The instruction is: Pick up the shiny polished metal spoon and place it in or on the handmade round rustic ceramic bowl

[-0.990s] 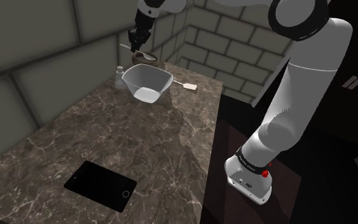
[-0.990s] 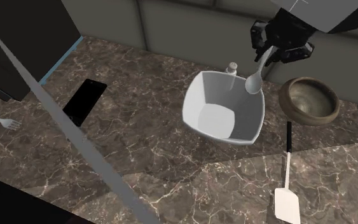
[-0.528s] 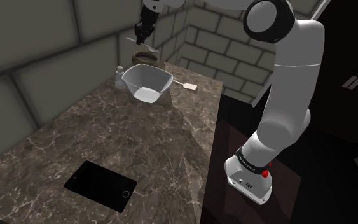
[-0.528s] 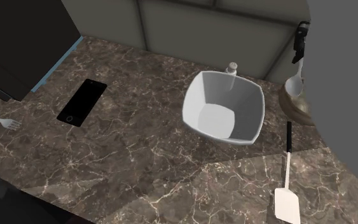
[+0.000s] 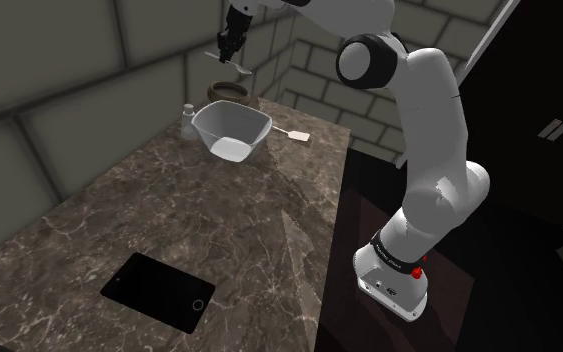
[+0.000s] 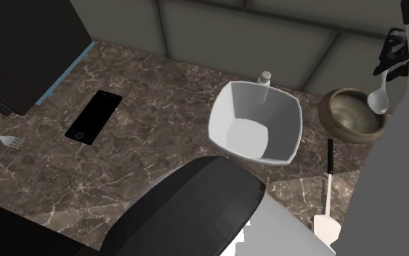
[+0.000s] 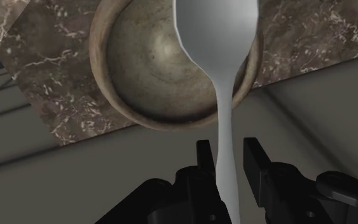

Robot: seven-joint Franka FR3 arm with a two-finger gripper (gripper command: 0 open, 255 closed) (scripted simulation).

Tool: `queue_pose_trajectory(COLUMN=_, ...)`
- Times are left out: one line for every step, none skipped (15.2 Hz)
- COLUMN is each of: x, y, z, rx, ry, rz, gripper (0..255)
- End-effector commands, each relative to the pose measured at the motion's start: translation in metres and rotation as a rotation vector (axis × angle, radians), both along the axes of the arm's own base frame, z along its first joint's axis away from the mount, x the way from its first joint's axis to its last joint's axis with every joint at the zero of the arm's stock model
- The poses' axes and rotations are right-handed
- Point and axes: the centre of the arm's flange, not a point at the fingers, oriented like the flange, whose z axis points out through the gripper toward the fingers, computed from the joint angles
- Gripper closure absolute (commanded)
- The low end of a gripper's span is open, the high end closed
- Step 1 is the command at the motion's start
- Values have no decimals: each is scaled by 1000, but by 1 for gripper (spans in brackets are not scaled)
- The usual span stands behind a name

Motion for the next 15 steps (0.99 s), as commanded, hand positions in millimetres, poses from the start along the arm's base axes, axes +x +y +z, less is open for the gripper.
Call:
queue_pose_trajectory(x=1, y=-2, z=-8, rx=0, ry=0, rz=1, gripper=255)
queue_pose_trajectory(x=1, y=-2, z=-14, rx=0, ry=0, rz=1, gripper=255)
queue_pose_trajectory(x=1, y=-2, z=-19, rx=0, ry=0, rz=1, gripper=255)
queue_pose_trajectory(x=1, y=-2, z=-24, rx=0, ry=0, rz=1, gripper=255)
queue_pose_trajectory(x=1, y=-2, z=-29, rx=0, ry=0, rz=1, gripper=255)
queue_pose_trajectory(x=1, y=-2, z=-35, rx=0, ry=0, rz=1, gripper=255)
queue_pose_trajectory(x=1, y=-2, z=-40, rx=0, ry=0, rz=1, gripper=255)
queue_pose_trajectory(x=1, y=-2, z=-45, rx=0, ry=0, rz=1, gripper=255)
queue_pose_trajectory(x=1, y=-2, z=-51, rx=0, ry=0, rz=1, gripper=255)
queue_pose_trajectory(x=1, y=-2, z=-56, rx=0, ry=0, rz=1, gripper=255)
queue_pose_trajectory(x=1, y=-2, z=-61, rx=0, ry=0, rz=1, gripper=255)
queue_pose_trajectory(x=1, y=-2, z=-66, rx=0, ry=0, rz=1, gripper=255)
queue_pose_trajectory(x=1, y=-2, z=-72, rx=0, ry=0, rz=1, gripper=255)
queue_pose_trajectory(x=1, y=-2, z=-76, rx=0, ry=0, rz=1, gripper=255)
queue_pose_trajectory(x=1, y=-2, z=-76, rx=0, ry=0, rz=1, gripper=255)
